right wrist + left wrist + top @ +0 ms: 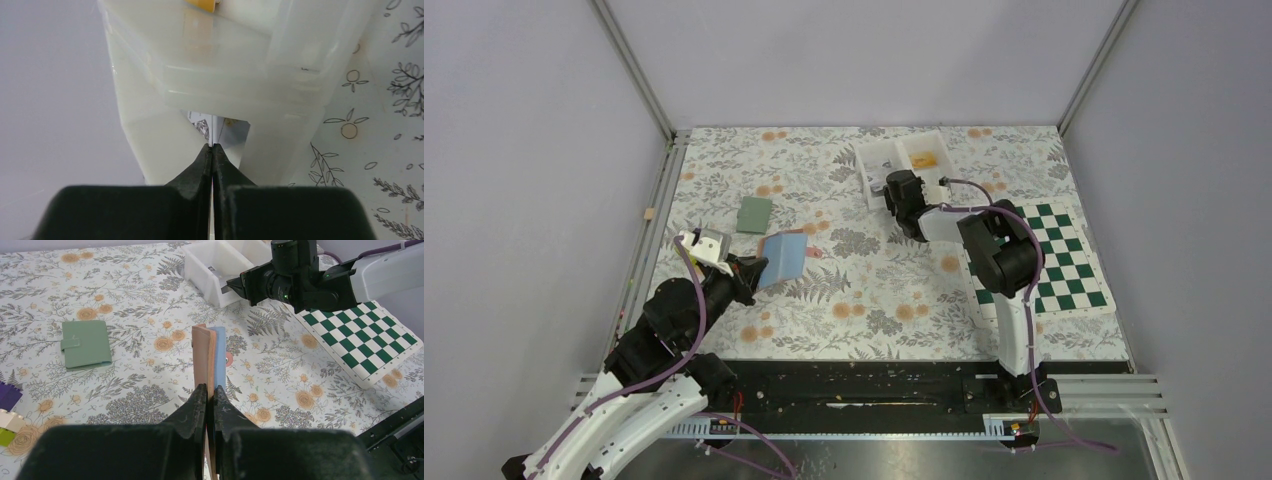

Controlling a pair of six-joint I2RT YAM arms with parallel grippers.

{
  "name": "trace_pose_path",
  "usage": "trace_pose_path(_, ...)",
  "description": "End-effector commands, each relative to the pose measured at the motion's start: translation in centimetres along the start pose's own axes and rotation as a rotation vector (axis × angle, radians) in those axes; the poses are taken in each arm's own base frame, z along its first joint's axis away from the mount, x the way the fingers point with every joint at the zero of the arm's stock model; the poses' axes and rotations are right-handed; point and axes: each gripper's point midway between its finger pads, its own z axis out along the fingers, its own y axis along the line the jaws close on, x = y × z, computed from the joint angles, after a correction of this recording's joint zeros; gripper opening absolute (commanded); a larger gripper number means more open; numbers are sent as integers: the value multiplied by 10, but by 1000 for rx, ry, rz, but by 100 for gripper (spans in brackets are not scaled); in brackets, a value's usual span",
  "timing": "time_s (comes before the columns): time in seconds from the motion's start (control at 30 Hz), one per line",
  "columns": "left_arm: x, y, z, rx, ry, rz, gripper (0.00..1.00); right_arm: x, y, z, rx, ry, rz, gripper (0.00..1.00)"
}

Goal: Take the credit cards out of the card holder
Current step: Place the credit card in the storage box.

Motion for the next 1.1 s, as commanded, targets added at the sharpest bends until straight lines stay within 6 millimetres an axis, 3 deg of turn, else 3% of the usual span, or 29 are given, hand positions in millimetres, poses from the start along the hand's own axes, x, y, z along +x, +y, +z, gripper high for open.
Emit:
trace_pose_path(0.0,-19,-3,2,6,-73,-7,0,3,60,-9,-135,50,2,0)
trace_pose_path(0.1,-18,-3,2,4,-71,-6,0,9,72,-6,-167,67,23,0)
trace_pose_path(0.5,-16,-2,4,1,-62,-5,0,7,84,17,-104,-6,85,0)
trace_pose_path(0.7,-17,-3,4,2,-64,-6,0,9,65,18,20,-31,104,0)
trace_pose_path(0.83,-16,-3,4,2,-64,-6,0,6,62,14,40,-81,98,0)
trace_pose_path(1.07,-15,-4,5,8,-60,-2,0,11,56,27,49,-88,98,0)
